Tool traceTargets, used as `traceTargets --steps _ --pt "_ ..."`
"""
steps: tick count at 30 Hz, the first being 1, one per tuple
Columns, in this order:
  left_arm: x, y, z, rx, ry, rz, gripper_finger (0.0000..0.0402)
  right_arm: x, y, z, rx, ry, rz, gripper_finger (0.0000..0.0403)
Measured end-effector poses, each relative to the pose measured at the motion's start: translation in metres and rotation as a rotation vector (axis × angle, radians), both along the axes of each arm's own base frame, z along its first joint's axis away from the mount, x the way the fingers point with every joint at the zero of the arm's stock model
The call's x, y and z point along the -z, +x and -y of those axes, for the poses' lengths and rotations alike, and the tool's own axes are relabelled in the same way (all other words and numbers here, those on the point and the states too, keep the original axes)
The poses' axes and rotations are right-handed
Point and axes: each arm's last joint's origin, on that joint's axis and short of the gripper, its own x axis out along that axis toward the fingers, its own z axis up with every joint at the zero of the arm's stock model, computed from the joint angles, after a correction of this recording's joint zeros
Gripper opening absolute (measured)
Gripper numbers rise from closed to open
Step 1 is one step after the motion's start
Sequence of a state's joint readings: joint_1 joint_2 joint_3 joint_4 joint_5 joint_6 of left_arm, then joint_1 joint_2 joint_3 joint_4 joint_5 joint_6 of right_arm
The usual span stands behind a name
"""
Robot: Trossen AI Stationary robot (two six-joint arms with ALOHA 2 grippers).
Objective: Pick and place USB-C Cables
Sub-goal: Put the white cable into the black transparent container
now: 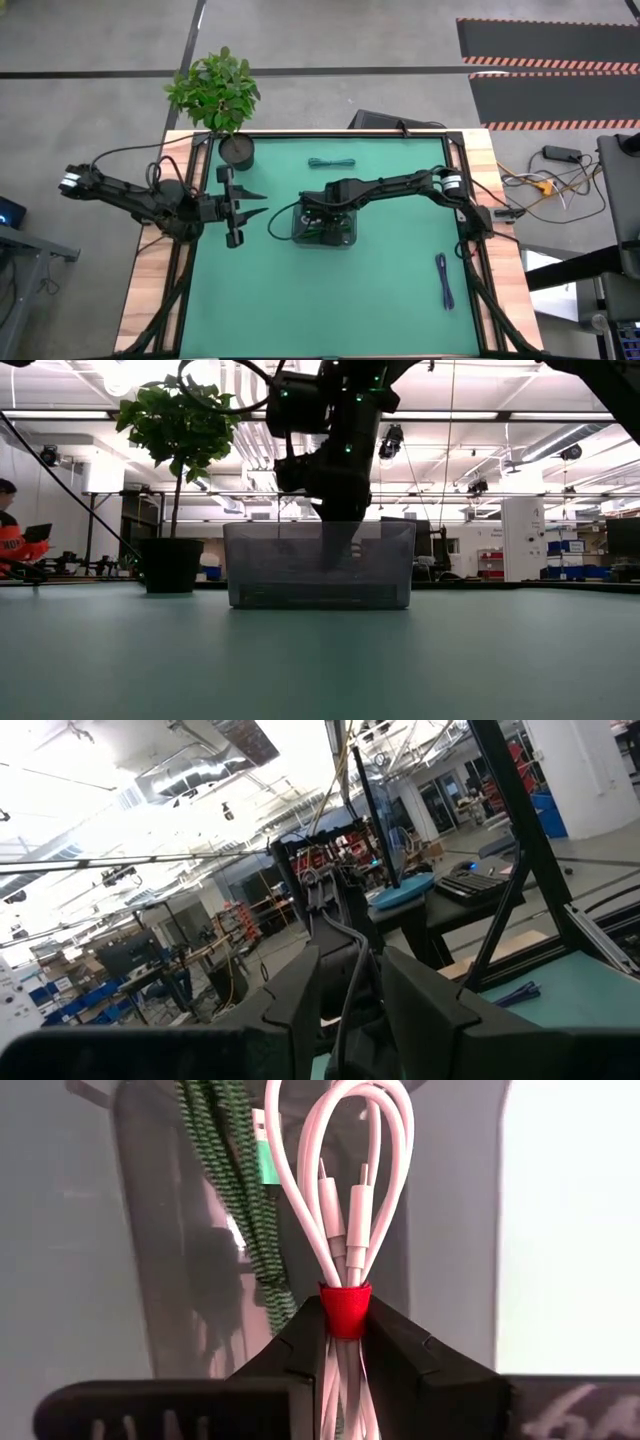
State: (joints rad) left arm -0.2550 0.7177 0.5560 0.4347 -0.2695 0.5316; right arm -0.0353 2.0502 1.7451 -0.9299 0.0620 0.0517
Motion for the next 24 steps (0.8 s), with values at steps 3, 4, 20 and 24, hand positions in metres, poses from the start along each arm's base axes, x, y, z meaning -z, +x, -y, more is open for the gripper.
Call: traceTargets --steps 3,4,20,24 --pt "0.000 0.000 0.000 0.000 0.000 0.000 0.0094 0.000 0.000 0.000 0.001 -0.003 0.000 0.0043" --pt "0.000 0.000 0.000 0.000 0.000 0.000 0.0094 0.000 0.000 0.000 0.001 -0.004 -0.001 0.0043" --pt "0.000 0.000 0.000 0.000 0.000 -0.001 0.0094 0.018 0.002 0.001 0.002 -0.015 -0.051 0.0044" --pt "0.000 0.000 0.000 0.000 0.000 -0.001 0.0094 0.018 0.002 0.001 0.002 -0.016 -0.051 0.0044"
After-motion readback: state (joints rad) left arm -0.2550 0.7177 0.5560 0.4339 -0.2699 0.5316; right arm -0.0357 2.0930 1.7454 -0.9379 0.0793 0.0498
